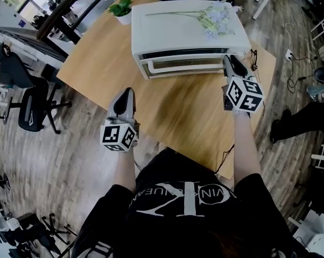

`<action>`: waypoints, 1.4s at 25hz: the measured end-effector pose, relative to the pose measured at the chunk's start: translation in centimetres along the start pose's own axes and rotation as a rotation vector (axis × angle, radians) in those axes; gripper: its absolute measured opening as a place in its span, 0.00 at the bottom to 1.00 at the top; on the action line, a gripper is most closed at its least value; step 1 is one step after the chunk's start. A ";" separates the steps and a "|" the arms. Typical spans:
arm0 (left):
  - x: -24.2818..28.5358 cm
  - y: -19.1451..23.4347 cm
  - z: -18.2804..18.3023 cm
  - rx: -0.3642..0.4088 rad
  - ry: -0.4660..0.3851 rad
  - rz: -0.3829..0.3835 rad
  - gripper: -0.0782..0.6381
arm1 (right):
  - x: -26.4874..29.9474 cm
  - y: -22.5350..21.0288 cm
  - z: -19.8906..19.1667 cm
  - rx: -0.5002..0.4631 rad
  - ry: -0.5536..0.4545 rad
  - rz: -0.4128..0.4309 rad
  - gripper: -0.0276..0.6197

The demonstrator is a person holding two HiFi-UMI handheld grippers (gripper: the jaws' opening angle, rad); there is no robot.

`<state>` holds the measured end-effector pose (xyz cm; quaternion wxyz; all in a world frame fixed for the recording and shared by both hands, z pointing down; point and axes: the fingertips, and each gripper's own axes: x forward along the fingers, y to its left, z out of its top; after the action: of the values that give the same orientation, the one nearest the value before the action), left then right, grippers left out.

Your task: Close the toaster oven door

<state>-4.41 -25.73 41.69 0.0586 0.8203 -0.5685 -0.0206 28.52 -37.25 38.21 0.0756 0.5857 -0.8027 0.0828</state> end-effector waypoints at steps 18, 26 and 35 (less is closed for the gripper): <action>-0.4 0.5 -0.5 0.000 0.017 0.024 0.12 | 2.0 -0.5 1.1 0.017 -0.027 0.001 0.19; -0.8 0.7 -0.7 -0.005 0.023 0.033 0.12 | 1.7 -0.1 1.6 -0.034 -0.064 -0.003 0.19; -1.3 0.6 -0.5 0.000 0.016 0.033 0.12 | 0.2 1.0 2.4 -0.056 -0.119 0.026 0.18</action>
<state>-5.33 -24.71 42.23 0.0633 0.8110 -0.5814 -0.0130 27.48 -37.70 35.86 0.0429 0.5770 -0.8152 0.0263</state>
